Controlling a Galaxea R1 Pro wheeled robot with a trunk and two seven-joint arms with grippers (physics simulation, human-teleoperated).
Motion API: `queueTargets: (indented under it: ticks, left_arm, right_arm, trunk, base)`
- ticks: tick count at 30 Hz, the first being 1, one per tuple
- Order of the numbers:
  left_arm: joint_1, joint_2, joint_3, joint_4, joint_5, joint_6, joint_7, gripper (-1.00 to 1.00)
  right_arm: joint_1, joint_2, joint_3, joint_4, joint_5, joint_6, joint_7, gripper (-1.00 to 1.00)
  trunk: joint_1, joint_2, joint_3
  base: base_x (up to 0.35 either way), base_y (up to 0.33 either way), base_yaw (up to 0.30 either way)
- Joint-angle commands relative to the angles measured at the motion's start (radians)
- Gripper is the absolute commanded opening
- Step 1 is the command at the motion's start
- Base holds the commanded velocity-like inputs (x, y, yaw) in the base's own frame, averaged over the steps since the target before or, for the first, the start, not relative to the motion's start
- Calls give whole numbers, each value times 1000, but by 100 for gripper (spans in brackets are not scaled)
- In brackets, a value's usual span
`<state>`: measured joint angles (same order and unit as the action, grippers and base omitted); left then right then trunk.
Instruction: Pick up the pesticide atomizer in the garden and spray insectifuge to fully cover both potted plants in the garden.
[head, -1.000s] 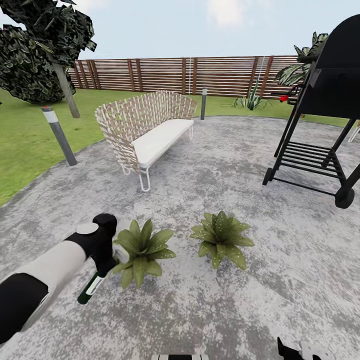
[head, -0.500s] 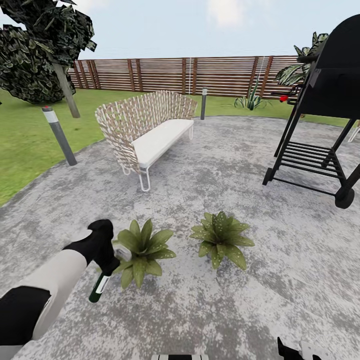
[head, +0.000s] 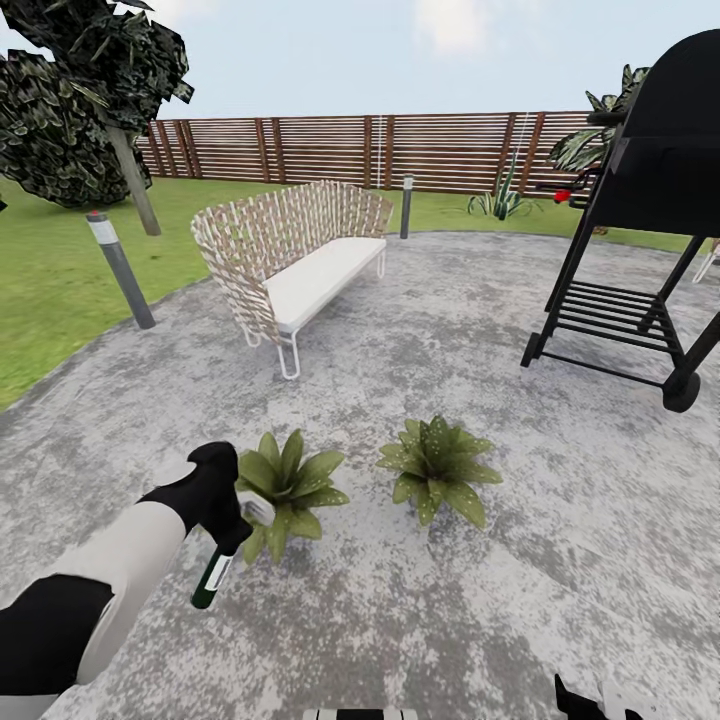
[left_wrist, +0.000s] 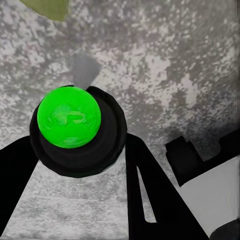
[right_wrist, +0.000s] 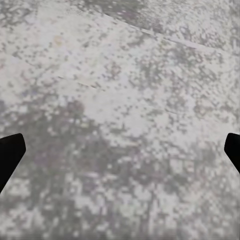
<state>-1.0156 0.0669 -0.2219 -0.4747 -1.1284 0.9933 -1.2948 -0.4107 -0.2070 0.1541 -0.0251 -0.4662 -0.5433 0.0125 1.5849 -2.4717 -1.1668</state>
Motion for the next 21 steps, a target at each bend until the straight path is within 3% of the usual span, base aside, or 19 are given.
queueTargets:
  ticks: [1,3,5,8,13,16,21]
  left_arm:
    - [3,-8,-5,-1,-7,8,-10,-100]
    - [16,-39,-6,-5,-14,6,-6,-100]
    - [24,-54,-6,-6,-16,3,-8,-100]
    - [22,-43,-5,-3,-10,-2,-39,-100]
    - [-20,1,-13,-7,-42,-7,-206,-100]
    - [-52,7,-13,-7,-59,-7,-229,-100]
    - [-47,2,-20,-5,-69,-7,-232,-100]
  right_arm:
    - [0,0,9,1,-10,-3,1,100]
    - [0,0,9,1,-10,-3,1,100]
    - [0,0,9,1,-11,-3,1,100]
    - [-1,0,9,1,-11,-3,1,100]
    - [-1,0,9,1,-11,-3,1,100]
    - [-1,0,9,1,-11,-3,1,100]
    - [-1,0,9,1,-11,-3,1,100]
  trunk:
    - [0,0,-1]
    - [0,0,-1]
    - [0,0,-1]
    - [0,0,-1]
    - [0,0,-1]
    - [0,0,-1]
    - [0,0,-1]
  base:
    - [-6,-2,0]
    - [-2,-1,0]
    - [0,0,0]
    - [0,0,0]
    - [0,0,0]
    - [0,0,0]
    - [0,0,0]
